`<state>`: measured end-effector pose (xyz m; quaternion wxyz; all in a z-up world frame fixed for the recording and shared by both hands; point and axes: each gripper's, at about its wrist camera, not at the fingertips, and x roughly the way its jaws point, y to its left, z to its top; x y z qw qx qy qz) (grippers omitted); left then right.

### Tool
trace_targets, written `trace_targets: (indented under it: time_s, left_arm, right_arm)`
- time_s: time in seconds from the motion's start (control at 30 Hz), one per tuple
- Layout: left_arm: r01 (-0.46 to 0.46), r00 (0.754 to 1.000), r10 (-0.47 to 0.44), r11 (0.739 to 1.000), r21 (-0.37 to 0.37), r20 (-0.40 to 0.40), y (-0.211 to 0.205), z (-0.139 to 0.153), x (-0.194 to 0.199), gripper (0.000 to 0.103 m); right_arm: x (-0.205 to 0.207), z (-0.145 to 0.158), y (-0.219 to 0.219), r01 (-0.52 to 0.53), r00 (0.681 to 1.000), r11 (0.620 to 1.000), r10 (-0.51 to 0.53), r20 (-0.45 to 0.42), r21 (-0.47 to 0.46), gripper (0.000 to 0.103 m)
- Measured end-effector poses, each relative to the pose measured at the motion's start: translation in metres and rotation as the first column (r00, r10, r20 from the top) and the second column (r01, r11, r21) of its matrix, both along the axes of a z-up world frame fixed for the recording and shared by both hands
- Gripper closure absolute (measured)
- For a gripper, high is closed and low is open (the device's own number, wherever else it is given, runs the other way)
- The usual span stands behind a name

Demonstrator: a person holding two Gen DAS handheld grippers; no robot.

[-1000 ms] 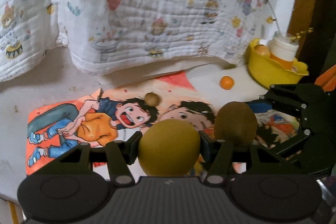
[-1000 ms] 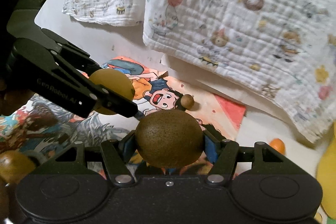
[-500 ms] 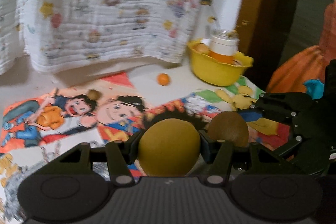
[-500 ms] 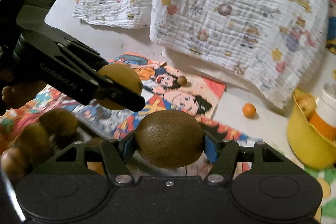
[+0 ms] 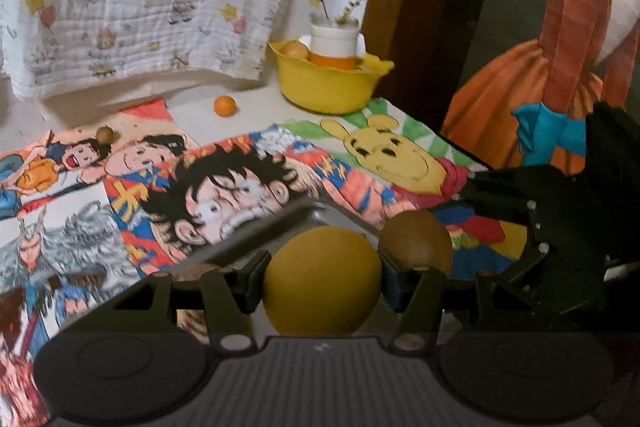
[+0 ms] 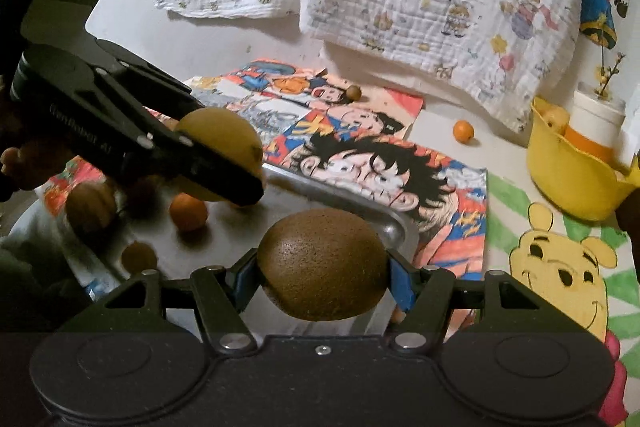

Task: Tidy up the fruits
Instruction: 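Carry the yellow fruit and the kiwi-like fruit over the tray with both tools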

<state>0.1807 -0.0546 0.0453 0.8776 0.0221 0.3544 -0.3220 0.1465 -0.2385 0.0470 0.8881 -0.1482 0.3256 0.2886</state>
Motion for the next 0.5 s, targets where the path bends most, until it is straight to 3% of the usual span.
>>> trace_targets:
  time_s: [0.5]
  left_arm:
    - [0.005, 0.999, 0.000, 0.993, 0.118, -0.044, -0.013, -0.027, -0.022, 0.042]
  right_arm:
    - [-0.018, -0.018, 0.000, -0.077, 0.997, 0.994, 0.077, 0.004, -0.079, 0.036]
